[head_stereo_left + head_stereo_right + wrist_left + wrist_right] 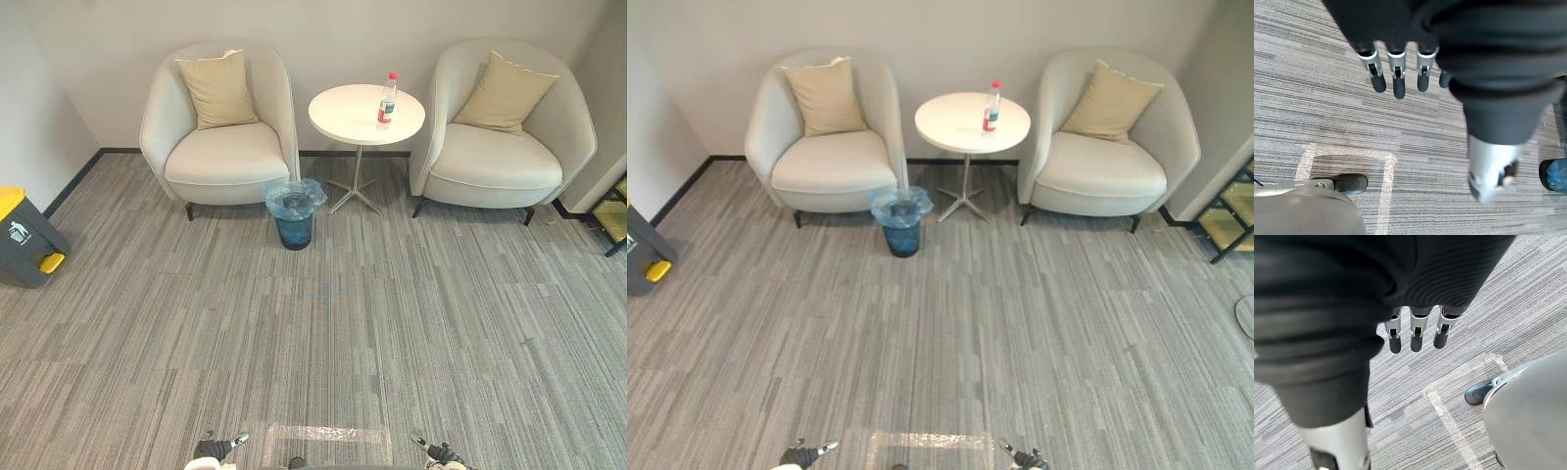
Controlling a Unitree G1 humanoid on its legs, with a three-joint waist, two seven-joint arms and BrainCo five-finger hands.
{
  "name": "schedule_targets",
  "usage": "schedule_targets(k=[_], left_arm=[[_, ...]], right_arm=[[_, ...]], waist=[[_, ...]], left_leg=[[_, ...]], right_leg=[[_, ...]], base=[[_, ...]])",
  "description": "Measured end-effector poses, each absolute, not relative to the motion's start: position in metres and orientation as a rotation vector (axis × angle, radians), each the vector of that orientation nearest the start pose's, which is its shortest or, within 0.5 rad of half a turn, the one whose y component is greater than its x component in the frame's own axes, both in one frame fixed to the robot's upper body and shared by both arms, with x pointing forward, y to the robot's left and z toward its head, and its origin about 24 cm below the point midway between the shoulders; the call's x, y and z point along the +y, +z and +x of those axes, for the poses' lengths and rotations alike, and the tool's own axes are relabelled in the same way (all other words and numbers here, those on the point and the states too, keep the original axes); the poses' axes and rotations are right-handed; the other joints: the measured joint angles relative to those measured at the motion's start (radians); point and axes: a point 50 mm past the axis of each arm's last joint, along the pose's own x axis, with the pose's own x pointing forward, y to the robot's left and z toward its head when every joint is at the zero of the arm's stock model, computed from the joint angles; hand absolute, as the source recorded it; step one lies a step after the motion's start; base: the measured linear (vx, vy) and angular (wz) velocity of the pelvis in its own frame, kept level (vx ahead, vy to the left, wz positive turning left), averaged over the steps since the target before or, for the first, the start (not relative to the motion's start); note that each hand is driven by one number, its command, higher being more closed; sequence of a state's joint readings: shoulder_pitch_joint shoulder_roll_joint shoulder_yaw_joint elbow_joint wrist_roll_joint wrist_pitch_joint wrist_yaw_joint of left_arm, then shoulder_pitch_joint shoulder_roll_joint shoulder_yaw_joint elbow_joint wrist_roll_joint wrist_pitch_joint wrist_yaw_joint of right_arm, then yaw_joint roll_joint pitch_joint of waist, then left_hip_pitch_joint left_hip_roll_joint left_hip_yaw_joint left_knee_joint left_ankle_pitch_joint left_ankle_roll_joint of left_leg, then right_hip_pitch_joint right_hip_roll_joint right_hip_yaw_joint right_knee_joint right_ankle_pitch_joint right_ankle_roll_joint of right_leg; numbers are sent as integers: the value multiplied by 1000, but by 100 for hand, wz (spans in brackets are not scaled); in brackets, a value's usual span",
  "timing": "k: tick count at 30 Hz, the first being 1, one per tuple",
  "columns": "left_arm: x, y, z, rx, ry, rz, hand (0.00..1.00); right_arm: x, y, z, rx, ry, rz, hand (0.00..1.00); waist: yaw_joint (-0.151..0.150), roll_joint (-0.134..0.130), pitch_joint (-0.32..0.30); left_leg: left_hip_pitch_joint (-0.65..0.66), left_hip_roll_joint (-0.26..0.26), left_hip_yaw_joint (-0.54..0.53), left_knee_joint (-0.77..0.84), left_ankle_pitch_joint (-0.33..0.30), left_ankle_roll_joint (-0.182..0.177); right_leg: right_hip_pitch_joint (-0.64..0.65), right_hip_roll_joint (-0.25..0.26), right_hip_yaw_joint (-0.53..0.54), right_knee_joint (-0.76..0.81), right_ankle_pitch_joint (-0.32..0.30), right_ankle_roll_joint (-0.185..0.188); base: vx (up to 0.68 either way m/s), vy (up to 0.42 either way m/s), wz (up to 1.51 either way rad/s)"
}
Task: Gather rubbish on tea table into small bin, then transfer packed bag to large trash can.
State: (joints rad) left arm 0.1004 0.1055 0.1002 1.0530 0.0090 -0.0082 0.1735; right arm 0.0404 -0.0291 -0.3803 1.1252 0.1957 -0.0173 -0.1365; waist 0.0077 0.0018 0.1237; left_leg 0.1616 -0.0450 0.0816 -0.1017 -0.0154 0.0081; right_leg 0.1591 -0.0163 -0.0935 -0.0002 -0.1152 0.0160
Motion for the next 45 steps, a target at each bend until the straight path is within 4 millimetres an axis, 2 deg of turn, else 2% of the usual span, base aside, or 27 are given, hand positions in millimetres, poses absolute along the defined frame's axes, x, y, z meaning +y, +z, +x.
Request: schedule_targets(k=[23, 26, 29, 30, 32, 33, 34, 35, 36, 37, 38, 39, 41, 42, 43, 44, 45], left_arm=[[214, -160, 86, 1133, 252, 215, 0], [214, -160, 87, 1133, 242, 220, 0], [216, -159, 90, 1126, 233, 223, 0], [216, -159, 90, 1127, 230, 222, 0], [213, -159, 90, 1127, 221, 222, 0], [212, -159, 91, 1126, 218, 221, 0], [213, -159, 92, 1123, 219, 223, 0], [215, -159, 93, 1124, 223, 226, 0], [216, -158, 94, 1125, 226, 227, 0], [216, -158, 97, 1117, 227, 228, 0], [217, -158, 96, 1120, 235, 224, 0], [217, -158, 96, 1123, 236, 223, 0], [218, -158, 96, 1126, 236, 223, 0], [218, -158, 97, 1123, 236, 224, 0], [218, -157, 97, 1123, 236, 224, 0], [218, -157, 97, 1124, 235, 224, 0], [218, -157, 97, 1125, 235, 227, 0]], right_arm=[[-207, -165, 85, 1119, -582, 278, 0], [-206, -165, 89, 1114, -565, 270, 0], [-205, -164, 93, 1108, -558, 270, 0], [-205, -164, 94, 1106, -557, 271, 0], [-209, -162, 97, 1090, -561, 268, 0], [-210, -161, 99, 1081, -562, 268, 0], [-211, -158, 105, 1048, -562, 269, 0], [-211, -157, 108, 1034, -561, 270, 0], [-212, -156, 108, 1031, -562, 269, 0], [-213, -156, 110, 1023, -563, 267, 0], [-213, -155, 111, 1018, -563, 266, 0], [-214, -155, 112, 1014, -563, 265, 0], [-215, -154, 115, 1005, -561, 263, 0], [-215, -153, 117, 1001, -559, 263, 0], [-215, -153, 118, 1006, -558, 262, 0], [-215, -154, 118, 1009, -558, 262, 0], [-216, -155, 114, 1023, -564, 264, 0]], waist=[[1, -4, 6], [3, -3, 7], [7, -8, 18], [7, -6, 21], [7, 8, 39], [7, 13, 45], [5, 15, 61], [3, 4, 68], [5, 2, 74], [9, 1, 79], [9, -2, 78], [8, -2, 78], [-4, -1, 79], [-7, -1, 79], [-13, 2, 82], [-15, 2, 82], [-20, 0, 81]], left_leg=[[-6, 1, 42, 0, -19, -1], [-25, 2, 53, 1, -20, 0], [-63, 4, 78, 50, -50, 12], [-72, 4, 85, 65, -60, 16], [-76, 8, 102, 108, -95, 26], [-75, 11, 104, 118, -103, 29], [-69, 17, 118, 141, -115, 37], [-53, 13, 123, 153, -126, 42], [-44, 11, 125, 158, -136, 43], [-20, 11, 125, 159, -158, 40], [-3, 13, 125, 158, -174, 30], [6, 16, 125, 156, -183, 23], [18, 36, 126, 146, -204, 5], [21, 43, 126, 141, -210, -4], [33, 57, 126, 138, -216, -14], [39, 63, 126, 137, -220, -22], [56, 73, 120, 138, -242, -52]], right_leg=[[-6, 3, 36, -27, 8, -1], [-34, 3, 54, -21, 13, 2], [-77, 1, 73, 21, 4, 14], [-92, -1, 75, 44, -4, 22], [-158, -7, 71, 206, -48, 65], [-185, -7, 66, 276, -56, 75], [-270, -17, 48, 470, -67, 75], [-335, -40, 27, 615, -70, 68], [-359, -59, 6, 679, -77, 67], [-393, -102, -40, 759, -101, 67], [-417, -129, -70, 778, -116, 69], [-432, -140, -87, 764, -124, 70], [-468, -137, -124, 608, -110, 65], [-478, -127, -129, 532, -86, 61], [-481, -105, -135, 408, -28, 50], [-480, -95, -134, 361, -1, 48], [-470, -74, -117, 307, 55, 30]], base=[[-8, -27, -5], [-11, -24, -17], [-1, -5, -23], [35, 10, -27], [26, 29, -30], [-12, 51, -16], [-13, 58, -5], [11, 57, -5], [79, 70, -7], [94, 59, -12], [142, 66, -14], [171, 35, -18], [254, -4, -10], [321, -71, 2], [306, -90, 4], [423, -151, 16], [462, -205, 36]])
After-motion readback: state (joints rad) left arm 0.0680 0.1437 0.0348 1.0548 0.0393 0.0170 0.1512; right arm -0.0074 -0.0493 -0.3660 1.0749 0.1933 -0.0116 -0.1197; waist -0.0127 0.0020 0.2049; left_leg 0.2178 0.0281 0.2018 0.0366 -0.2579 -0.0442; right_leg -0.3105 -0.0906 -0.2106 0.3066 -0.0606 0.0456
